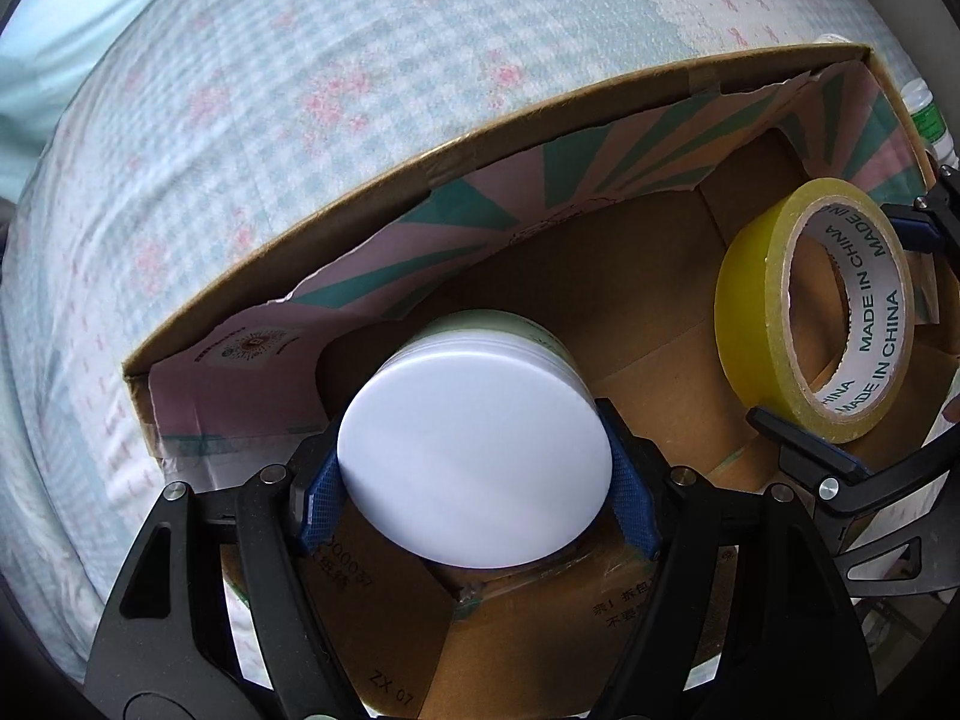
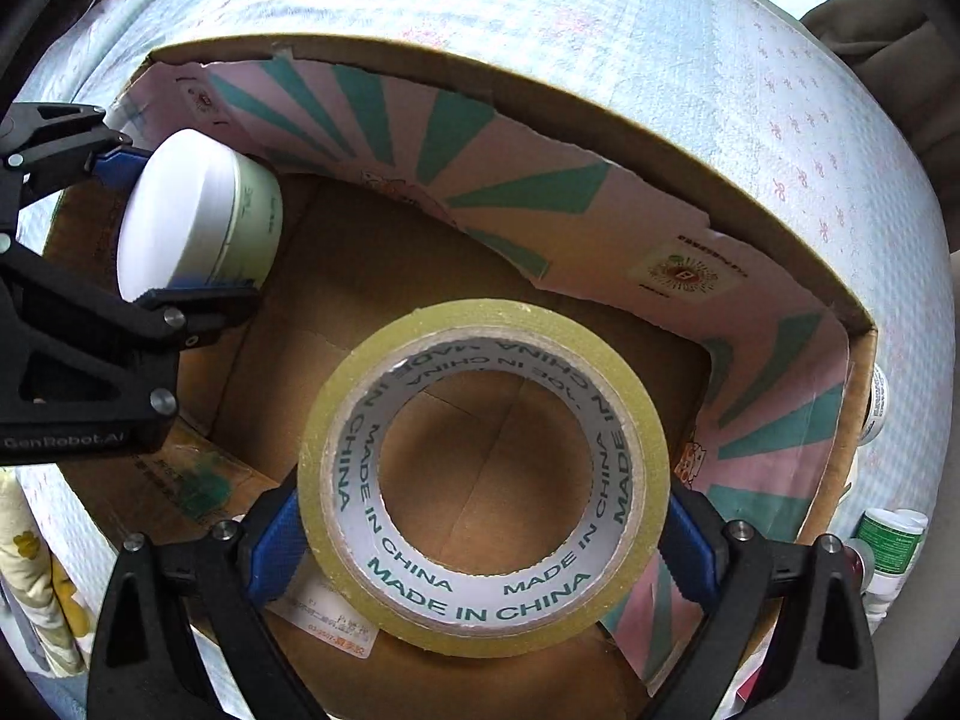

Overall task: Organize rigid objects
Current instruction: 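Release the white jar with the left gripper while the right gripper releases the tape in the box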

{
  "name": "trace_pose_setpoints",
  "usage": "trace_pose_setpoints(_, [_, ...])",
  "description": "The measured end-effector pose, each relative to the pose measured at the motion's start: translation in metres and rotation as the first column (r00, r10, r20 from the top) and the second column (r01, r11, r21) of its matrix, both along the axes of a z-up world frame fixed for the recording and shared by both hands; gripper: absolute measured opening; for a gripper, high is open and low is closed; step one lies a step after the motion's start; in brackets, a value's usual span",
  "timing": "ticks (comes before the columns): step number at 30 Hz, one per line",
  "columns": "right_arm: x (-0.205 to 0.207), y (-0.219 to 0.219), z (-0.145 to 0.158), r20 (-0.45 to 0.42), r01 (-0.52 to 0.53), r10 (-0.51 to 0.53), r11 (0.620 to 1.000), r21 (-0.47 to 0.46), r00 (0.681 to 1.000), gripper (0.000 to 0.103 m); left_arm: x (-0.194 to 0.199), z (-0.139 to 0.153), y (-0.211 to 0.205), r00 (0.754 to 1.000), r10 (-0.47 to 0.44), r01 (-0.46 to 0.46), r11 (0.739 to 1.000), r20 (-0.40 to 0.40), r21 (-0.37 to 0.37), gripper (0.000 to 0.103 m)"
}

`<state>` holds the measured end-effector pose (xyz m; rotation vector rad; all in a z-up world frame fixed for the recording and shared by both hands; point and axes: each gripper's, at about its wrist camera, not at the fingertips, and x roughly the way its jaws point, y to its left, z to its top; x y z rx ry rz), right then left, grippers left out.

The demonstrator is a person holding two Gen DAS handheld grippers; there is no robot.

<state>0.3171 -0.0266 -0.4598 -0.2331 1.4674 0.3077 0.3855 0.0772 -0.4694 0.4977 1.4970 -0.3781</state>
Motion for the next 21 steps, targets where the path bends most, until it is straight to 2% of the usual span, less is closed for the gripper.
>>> trace_pose_setpoints(2, [0.002,-0.003,0.0,-0.015,0.007,-0.007,1.0,0.023,1.0,0.097,-0.001,0.003,-0.004,1.0,-0.026,0.026,1.0,0.004,0.003,0.07])
trace_pose_setpoints(4, [0.001,-0.005,0.002,0.006,0.017,-0.018,0.999,0.047,1.0,0.097,-0.002,0.005,-0.009,0.998,-0.055,0.054,0.998,0.022,0.029,0.071])
trace_pose_setpoints(6, [0.0,-0.005,0.0,-0.006,0.027,-0.026,0.998,0.052,1.0,0.098,-0.003,0.013,-0.012,0.996,-0.071,0.069,0.997,0.058,0.031,0.097])
trace_pose_setpoints(7, [-0.002,-0.003,0.0,-0.003,0.015,-0.015,0.999,0.052,1.0,0.098,-0.004,0.018,-0.012,0.994,-0.071,0.069,0.997,0.08,0.024,0.103])
trace_pose_setpoints(8, [-0.004,-0.003,0.0,0.012,0.002,-0.003,0.998,0.063,1.0,0.098,-0.003,0.022,-0.013,0.993,-0.071,0.07,0.997,0.091,0.018,0.103])
trace_pose_setpoints(9, [-0.008,0.0,0.002,0.036,-0.016,0.013,0.998,0.065,0.999,0.103,-0.003,0.024,-0.014,0.993,-0.077,0.076,0.997,0.091,0.013,0.103])
trace_pose_setpoints(12, [-0.014,0.004,0.007,0.073,-0.041,0.038,0.998,0.052,0.997,0.103,-0.004,0.025,-0.015,0.992,-0.094,0.093,0.995,0.089,0.02,0.103])
trace_pose_setpoints(18, [-0.014,0.003,0.012,0.059,-0.033,0.03,0.998,0.052,0.998,0.103,-0.009,0.026,-0.011,0.995,-0.075,0.075,0.997,0.069,0.005,0.103])
trace_pose_setpoints(21, [-0.014,0.008,0.015,0.063,-0.04,0.037,0.998,0.043,0.997,0.103,-0.011,0.033,0.004,0.996,-0.063,0.063,0.998,0.069,-0.002,0.103])
